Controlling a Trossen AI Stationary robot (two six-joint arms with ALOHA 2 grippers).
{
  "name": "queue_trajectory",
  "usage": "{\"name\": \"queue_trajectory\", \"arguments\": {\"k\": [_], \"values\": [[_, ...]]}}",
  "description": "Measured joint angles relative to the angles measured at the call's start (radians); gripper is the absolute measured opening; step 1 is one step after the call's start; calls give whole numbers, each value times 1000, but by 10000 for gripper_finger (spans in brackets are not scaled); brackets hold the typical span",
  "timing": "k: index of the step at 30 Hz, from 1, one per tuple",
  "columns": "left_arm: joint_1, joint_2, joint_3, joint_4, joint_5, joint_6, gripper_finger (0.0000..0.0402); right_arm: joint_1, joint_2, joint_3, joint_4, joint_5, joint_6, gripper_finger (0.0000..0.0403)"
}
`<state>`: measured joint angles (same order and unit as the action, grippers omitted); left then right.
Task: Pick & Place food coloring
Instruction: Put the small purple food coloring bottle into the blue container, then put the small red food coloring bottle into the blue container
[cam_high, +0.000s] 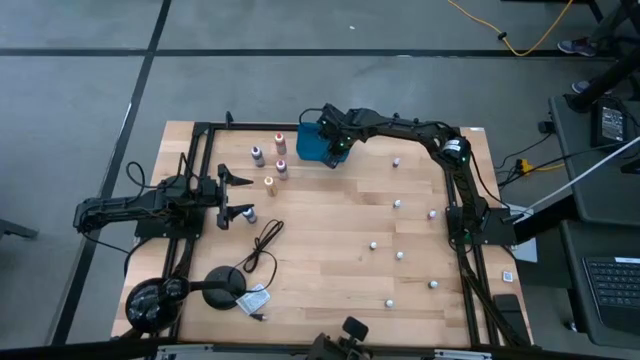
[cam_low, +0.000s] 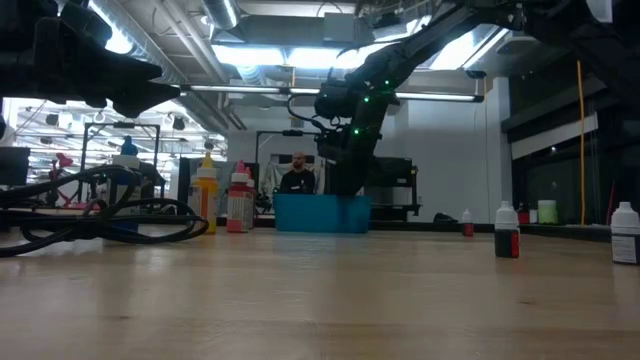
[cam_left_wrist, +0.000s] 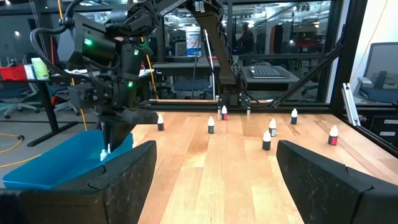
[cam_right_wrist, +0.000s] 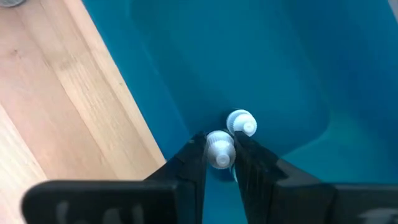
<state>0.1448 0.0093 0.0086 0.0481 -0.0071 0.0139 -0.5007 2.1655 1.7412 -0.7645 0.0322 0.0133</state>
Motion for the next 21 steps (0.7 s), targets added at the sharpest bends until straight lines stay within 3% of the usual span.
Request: {"name": "queue_trajectory", "arguments": {"k": [4, 14, 21], "values": [[0, 0, 0, 0, 0, 0, 327, -5, 0, 0, 7, -1, -20, 76], [0, 0, 0, 0, 0, 0, 328, -10, 0, 0, -4, 0, -22, 130], [0, 0, 0, 0, 0, 0, 327, -13, 0, 0, -5, 0, -22, 132]]}}
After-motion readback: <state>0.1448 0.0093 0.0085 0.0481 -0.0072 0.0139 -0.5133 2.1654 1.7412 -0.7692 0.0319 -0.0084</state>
